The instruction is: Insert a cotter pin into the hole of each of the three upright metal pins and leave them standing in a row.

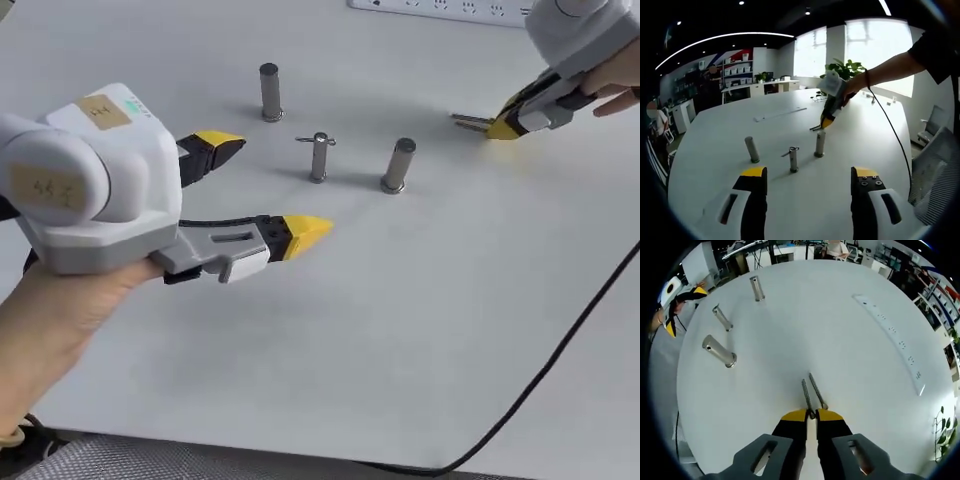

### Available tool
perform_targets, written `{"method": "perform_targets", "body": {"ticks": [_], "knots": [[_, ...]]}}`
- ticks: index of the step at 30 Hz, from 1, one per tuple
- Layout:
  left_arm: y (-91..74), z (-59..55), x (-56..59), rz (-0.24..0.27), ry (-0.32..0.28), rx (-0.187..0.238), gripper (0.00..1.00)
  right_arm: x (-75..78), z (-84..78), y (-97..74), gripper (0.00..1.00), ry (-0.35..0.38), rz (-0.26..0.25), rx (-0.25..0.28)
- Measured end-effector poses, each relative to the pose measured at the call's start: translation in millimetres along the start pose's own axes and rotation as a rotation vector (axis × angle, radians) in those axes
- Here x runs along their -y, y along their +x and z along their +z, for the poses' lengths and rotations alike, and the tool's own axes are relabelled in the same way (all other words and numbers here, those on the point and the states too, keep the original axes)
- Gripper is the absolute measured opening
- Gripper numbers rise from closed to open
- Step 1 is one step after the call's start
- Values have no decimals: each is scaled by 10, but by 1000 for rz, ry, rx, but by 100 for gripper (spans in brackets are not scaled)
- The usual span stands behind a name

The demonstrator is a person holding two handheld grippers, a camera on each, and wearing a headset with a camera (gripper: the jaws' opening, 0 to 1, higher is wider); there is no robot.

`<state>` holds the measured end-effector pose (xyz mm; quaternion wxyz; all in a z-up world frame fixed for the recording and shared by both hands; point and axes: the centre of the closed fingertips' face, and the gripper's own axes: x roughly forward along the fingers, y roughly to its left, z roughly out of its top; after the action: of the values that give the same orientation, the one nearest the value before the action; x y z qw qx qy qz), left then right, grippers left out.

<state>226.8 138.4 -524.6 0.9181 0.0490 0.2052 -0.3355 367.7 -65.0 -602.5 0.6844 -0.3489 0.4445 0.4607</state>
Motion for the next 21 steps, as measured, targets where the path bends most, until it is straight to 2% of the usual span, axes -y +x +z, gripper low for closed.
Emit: {"method": "perform_targets", "body": {"ticks": [7, 9, 15, 17, 21], "knots": [[-12, 3, 14, -2, -1, 1, 67, -92, 3, -50, 0, -46, 1, -23], [-12, -5, 25, -4, 1, -3, 67, -35, -3, -26, 0, -66, -3, -28], [-11, -5, 45, -10, 2, -4, 67, -80, -5, -52, 0, -99, -17, -35], [-13, -1, 42, -9, 3, -4, 67, 12, -11, -14, 0, -109, -21, -37], [-19, 6, 43, -13, 1, -6, 66, 20, -9, -14, 0, -137, -38, -41]]}}
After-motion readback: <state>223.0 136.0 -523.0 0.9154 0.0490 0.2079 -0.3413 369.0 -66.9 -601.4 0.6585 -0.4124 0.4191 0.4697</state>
